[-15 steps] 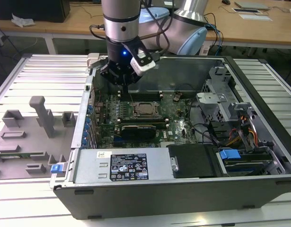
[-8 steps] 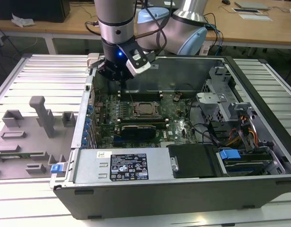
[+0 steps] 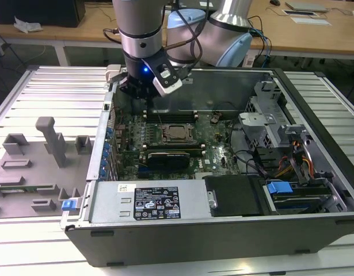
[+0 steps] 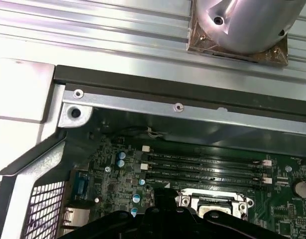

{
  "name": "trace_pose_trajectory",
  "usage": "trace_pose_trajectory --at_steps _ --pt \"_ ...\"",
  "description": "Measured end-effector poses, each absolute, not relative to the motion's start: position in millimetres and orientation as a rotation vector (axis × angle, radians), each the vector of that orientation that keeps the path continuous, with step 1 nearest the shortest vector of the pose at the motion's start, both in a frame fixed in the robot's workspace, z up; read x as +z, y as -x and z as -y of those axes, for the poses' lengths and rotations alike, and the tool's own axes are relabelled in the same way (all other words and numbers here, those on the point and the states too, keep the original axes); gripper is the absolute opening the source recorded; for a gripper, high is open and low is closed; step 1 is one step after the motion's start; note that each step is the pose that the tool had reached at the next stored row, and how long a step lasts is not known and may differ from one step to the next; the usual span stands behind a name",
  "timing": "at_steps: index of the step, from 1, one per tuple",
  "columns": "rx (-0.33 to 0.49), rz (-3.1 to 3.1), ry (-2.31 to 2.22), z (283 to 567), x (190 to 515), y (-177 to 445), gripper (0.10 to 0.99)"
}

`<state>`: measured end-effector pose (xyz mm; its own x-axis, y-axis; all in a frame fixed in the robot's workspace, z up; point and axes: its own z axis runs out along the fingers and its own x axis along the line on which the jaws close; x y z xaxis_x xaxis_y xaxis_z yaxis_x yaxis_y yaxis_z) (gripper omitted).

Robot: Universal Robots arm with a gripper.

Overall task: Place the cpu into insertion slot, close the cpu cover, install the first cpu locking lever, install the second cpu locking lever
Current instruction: 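Install the first cpu locking lever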

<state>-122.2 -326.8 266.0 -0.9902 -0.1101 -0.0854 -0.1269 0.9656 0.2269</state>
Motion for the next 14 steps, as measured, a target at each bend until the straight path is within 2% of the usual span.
trace_pose_trajectory --at_steps 14 --pt "0.381 -3.039 0.183 327.3 255.6 96.8 0.106"
